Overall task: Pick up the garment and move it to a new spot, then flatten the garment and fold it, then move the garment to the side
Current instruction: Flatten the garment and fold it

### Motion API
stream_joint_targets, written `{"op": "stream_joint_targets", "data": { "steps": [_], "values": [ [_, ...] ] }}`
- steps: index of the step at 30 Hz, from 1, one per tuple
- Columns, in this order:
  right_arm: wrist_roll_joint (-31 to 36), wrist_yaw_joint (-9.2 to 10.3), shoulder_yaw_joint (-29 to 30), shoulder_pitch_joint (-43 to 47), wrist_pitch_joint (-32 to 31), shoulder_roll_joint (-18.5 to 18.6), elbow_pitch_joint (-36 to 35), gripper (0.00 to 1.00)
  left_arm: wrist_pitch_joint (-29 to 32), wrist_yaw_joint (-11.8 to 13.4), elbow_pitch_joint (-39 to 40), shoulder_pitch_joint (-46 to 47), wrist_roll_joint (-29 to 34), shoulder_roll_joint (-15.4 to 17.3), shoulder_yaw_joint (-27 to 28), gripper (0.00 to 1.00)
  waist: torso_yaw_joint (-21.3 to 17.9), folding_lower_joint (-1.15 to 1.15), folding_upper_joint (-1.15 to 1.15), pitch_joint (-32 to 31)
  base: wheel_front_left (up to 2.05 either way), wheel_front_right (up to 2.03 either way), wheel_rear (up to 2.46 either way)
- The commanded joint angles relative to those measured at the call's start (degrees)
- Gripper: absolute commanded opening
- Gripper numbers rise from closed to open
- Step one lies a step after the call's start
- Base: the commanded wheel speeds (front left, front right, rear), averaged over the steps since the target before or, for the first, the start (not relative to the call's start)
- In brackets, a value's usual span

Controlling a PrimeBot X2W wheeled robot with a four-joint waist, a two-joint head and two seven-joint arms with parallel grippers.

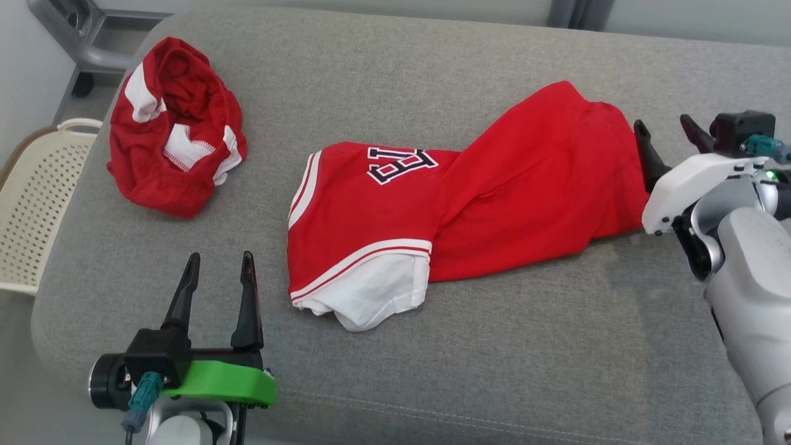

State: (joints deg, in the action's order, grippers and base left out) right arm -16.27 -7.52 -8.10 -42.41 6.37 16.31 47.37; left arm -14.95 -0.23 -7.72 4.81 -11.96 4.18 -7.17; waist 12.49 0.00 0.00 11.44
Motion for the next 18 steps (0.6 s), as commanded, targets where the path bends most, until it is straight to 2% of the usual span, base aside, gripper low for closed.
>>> {"op": "stream_joint_targets", "data": {
  "steps": [1,11,18],
  "values": [
    [-0.59,0.06,-0.21,-1.55,-0.37,0.42,1.02,1.0,-0.21,-0.27,0.03,1.33,0.19,-0.3,-0.05,1.0,2.25,0.0,0.0,2.63,0.0,0.0,0.0],
    [-1.94,0.06,-4.63,-12.6,-2.35,1.72,13.14,1.0,-0.21,-1.08,-1.11,4.41,-0.62,-1.24,-1.83,1.0,6.28,0.0,0.0,7.06,0.0,0.0,0.0],
    [-2.57,0.06,-7.0,-16.28,-2.36,2.2,18.88,1.0,-0.21,-0.15,-0.92,4.61,-2.04,-1.31,-2.78,1.0,7.52,0.0,0.0,8.1,0.0,0.0,0.0]
  ]
}}
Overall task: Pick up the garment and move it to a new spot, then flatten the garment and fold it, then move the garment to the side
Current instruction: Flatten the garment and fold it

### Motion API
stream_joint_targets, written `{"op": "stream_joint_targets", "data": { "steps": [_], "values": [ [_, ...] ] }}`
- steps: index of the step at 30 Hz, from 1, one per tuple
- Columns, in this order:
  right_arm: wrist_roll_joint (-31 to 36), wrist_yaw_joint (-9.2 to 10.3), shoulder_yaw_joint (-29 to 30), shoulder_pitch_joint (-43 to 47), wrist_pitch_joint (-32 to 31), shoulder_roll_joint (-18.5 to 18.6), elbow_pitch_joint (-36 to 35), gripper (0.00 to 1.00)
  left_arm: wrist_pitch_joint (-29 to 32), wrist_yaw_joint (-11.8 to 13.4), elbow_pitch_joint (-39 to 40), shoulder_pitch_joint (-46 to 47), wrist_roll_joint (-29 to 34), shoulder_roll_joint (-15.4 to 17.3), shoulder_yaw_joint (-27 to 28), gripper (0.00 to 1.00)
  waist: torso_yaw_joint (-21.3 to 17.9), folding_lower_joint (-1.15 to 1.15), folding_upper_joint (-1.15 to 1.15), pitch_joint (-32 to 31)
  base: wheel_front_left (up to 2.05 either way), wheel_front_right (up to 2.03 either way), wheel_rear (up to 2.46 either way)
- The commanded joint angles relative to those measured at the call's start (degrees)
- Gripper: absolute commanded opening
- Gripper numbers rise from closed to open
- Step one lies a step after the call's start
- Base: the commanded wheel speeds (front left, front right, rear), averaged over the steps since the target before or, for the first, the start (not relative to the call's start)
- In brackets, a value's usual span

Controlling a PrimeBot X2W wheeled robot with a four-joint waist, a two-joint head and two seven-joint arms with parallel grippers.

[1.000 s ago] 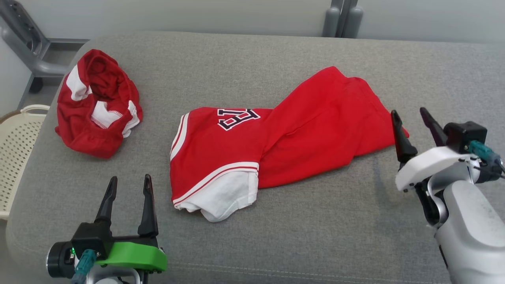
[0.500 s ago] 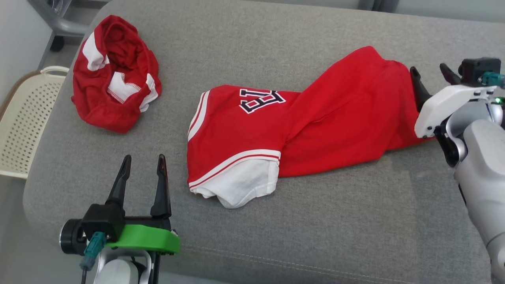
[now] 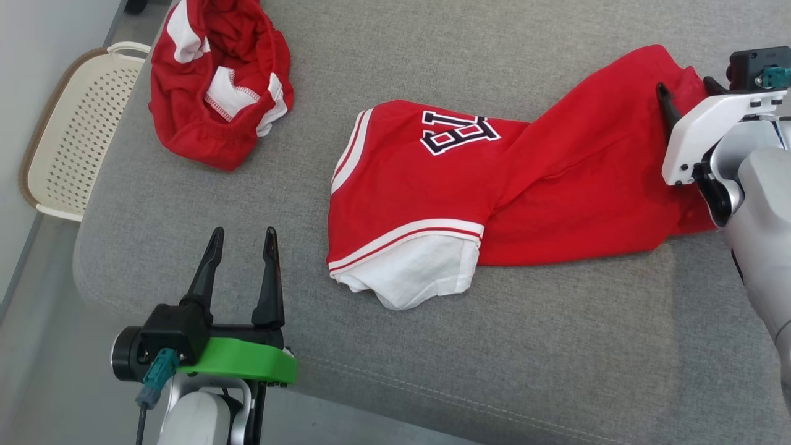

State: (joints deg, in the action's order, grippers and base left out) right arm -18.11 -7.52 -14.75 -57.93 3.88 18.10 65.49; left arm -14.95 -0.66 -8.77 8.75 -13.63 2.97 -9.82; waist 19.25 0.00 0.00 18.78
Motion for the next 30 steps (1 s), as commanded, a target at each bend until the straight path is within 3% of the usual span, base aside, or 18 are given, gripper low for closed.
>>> {"op": "stream_joint_targets", "data": {
  "steps": [1,2,4,20,27,30],
  "values": [
    [-0.55,0.06,-0.61,-1.23,-0.15,0.65,1.57,0.94,-0.21,0.47,0.2,0.68,-0.46,-0.1,-0.24,1.0,0.84,0.0,0.0,0.93,0.0,0.0,0.0],
    [-0.44,0.06,-0.83,-1.62,-0.29,0.76,2.24,0.71,-0.21,0.59,0.27,0.71,-0.62,-0.1,-0.34,1.0,0.9,0.0,0.0,1.05,0.0,0.0,0.0],
    [-0.91,0.06,-1.34,-2.31,1.21,0.43,2.36,0.01,-0.21,0.85,0.44,0.82,-0.92,-0.11,-0.47,1.0,1.0,0.0,0.0,1.35,0.0,0.0,0.0],
    [-3.59,0.06,-6.74,-2.5,9.43,0.01,0.84,0.0,-0.22,1.07,-0.77,-0.09,-1.21,-0.09,1.11,1.0,-2.1,0.0,0.0,-0.95,0.0,0.0,0.0],
    [-9.0,0.06,-9.84,3.64,11.31,-0.15,-7.12,0.0,-0.22,0.75,-1.23,-2.02,-0.16,-0.07,2.48,1.0,-6.13,0.0,0.0,-4.36,0.0,0.0,0.0],
    [-13.29,0.06,-10.78,9.27,11.4,1.02,-14.58,0.0,-0.22,0.27,-1.59,-3.13,0.38,-0.06,3.48,1.0,-8.81,0.0,0.0,-6.09,0.0,0.0,0.0]
  ]
}}
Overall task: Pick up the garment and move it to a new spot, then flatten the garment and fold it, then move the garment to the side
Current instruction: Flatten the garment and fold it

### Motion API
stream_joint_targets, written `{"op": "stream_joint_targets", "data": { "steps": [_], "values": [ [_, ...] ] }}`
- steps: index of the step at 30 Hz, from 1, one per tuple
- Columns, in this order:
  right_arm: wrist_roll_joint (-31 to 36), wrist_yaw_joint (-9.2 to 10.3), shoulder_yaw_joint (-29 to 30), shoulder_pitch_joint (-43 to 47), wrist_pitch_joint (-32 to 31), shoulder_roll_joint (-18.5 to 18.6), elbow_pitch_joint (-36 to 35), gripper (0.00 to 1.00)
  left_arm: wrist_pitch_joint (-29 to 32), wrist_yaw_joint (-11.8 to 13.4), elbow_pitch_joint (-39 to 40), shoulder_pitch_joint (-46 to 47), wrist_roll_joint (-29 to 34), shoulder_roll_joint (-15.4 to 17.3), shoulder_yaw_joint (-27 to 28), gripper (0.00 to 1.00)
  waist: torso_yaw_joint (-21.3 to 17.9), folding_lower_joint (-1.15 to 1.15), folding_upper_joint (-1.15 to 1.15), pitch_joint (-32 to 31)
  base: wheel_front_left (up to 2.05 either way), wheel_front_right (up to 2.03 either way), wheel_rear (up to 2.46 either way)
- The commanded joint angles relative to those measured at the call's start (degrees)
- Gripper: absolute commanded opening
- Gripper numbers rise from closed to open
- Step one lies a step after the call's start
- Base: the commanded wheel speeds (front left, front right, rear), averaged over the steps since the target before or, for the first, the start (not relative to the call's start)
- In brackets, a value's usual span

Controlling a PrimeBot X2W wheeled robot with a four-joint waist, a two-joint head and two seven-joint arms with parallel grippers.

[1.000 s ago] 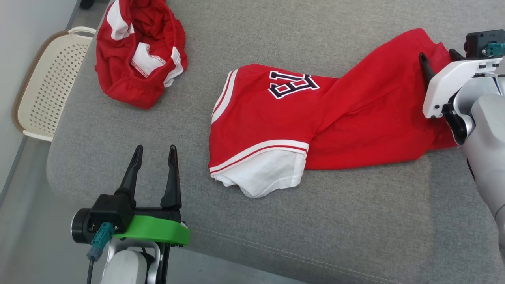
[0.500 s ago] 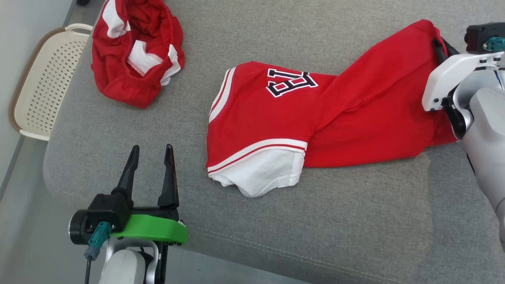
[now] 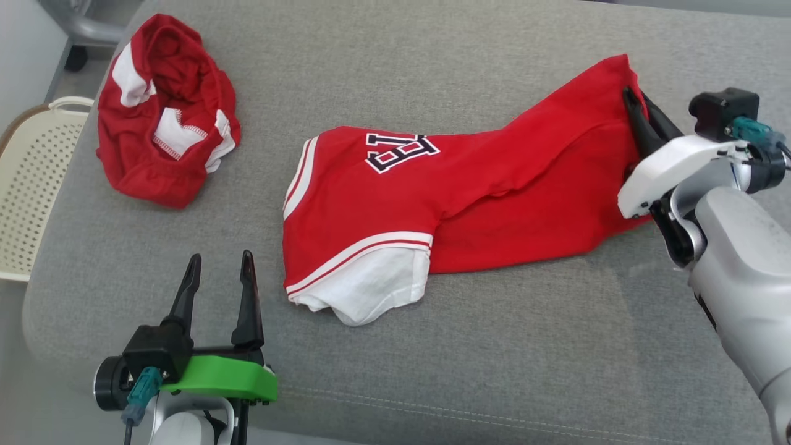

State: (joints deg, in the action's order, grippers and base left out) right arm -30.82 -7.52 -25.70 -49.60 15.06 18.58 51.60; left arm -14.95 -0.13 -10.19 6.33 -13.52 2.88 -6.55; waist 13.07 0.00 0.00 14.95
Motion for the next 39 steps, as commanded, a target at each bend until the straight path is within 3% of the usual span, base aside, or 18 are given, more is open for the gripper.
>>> {"op": "stream_joint_targets", "data": {
  "steps": [1,15,19,25,26,27,28,39],
  "values": [
    [-1.5,0.06,0.38,2.6,0.24,1.07,-2.88,0.0,-0.22,-0.26,-0.31,-0.96,0.42,0.03,0.49,1.0,-3.32,0.0,0.0,-2.67,0.0,0.0,0.0],
    [-10.83,0.05,4.09,28.61,0.22,6.28,-27.61,0.0,-0.22,-1.02,-1.75,-4.0,0.71,0.07,2.52,1.0,-9.84,0.0,0.0,-6.96,0.0,0.0,0.0],
    [-11.87,0.05,5.7,34.3,0.23,5.84,-30.98,0.0,-0.22,-1.18,-1.98,-4.36,0.44,0.07,2.23,1.0,-10.04,0.0,0.0,-7.37,0.0,0.0,0.0],
    [-11.9,0.05,6.32,39.06,-0.63,4.93,-30.27,0.0,-0.22,-1.36,-2.54,-4.52,0.26,0.07,2.29,1.0,-9.74,0.0,0.0,-7.73,0.0,0.0,0.0],
    [-12.14,0.05,6.37,39.7,-1.48,4.61,-29.55,0.16,-0.22,-1.34,-2.56,-4.57,0.24,0.06,2.4,1.0,-9.75,0.0,0.0,-7.78,0.0,0.0,0.0],
    [-11.17,0.04,6.38,39.7,-1.53,4.79,-29.16,0.54,-0.22,-1.31,-2.6,-4.68,0.25,0.06,2.49,1.0,-9.78,0.0,0.0,-7.81,0.0,0.0,0.0],
    [-10.12,0.05,6.86,39.5,-1.58,4.89,-28.3,1.0,-0.22,-1.34,-2.67,-4.78,0.27,0.06,2.55,1.0,-9.82,0.0,0.0,-7.85,0.0,0.0,0.0],
    [-2.73,0.04,15.14,38.76,-0.3,1.63,-27.07,1.0,-0.22,-1.36,-2.47,-5.09,0.78,0.06,3.36,1.0,-10.55,0.0,0.0,-8.21,0.0,0.0,0.0]
  ]
}}
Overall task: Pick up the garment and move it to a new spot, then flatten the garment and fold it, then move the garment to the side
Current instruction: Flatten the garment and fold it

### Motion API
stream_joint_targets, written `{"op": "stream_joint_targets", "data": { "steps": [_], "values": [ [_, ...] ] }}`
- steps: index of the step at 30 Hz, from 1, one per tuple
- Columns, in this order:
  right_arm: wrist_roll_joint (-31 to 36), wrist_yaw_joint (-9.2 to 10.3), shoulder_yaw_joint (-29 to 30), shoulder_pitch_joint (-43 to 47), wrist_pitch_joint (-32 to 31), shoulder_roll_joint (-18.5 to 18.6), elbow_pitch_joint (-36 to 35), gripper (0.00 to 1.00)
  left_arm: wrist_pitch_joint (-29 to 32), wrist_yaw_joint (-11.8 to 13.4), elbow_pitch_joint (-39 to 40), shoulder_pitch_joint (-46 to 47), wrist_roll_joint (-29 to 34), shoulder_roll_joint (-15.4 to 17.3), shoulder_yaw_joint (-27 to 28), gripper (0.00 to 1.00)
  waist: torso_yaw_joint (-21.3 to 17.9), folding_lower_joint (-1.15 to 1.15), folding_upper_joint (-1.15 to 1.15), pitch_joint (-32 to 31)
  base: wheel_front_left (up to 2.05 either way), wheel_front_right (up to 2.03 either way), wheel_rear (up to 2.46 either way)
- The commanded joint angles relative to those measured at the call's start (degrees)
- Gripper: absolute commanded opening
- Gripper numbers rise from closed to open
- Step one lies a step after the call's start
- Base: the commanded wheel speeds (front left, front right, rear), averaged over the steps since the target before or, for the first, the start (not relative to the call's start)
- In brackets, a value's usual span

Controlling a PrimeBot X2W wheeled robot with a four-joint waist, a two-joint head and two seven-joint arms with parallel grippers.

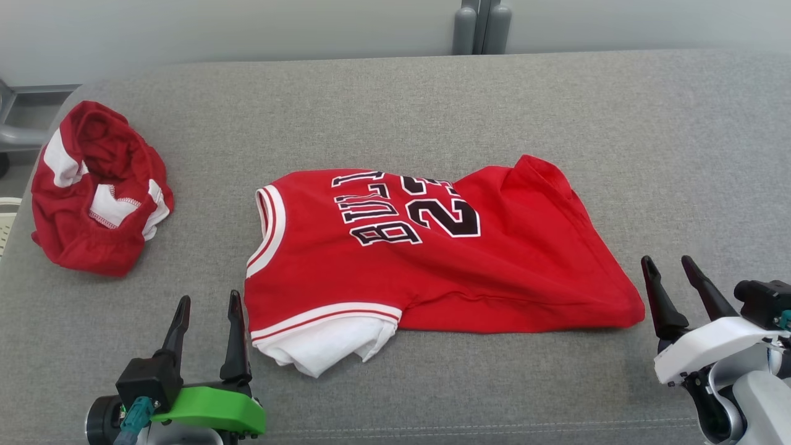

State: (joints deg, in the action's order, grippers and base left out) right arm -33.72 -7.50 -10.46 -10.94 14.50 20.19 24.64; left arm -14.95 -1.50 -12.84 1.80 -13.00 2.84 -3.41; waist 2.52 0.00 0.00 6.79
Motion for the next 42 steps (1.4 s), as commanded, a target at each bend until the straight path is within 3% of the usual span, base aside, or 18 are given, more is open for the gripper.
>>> {"op": "stream_joint_targets", "data": {
  "steps": [1,20,42],
  "values": [
    [0.7,0.02,0.6,0.23,0.34,-0.47,-0.39,1.0,-0.22,0.07,0.29,-0.62,0.29,0.1,0.28,1.0,0.0,0.0,0.0,-0.17,0.0,0.0,0.0],
    [12.16,0.02,9.21,5.53,0.84,-10.7,-11.77,1.0,-0.22,2.18,5.49,-4.42,2.84,0.11,2.62,1.0,-0.89,0.0,0.0,-4.48,0.0,0.0,0.0],
    [15.81,0.02,10.84,9.94,0.51,-13.24,-10.93,1.0,-0.22,0.64,7.46,-10.61,3.56,0.38,5.6,1.0,-2.15,0.0,0.0,-9.38,0.0,0.0,0.0]
  ]
}}
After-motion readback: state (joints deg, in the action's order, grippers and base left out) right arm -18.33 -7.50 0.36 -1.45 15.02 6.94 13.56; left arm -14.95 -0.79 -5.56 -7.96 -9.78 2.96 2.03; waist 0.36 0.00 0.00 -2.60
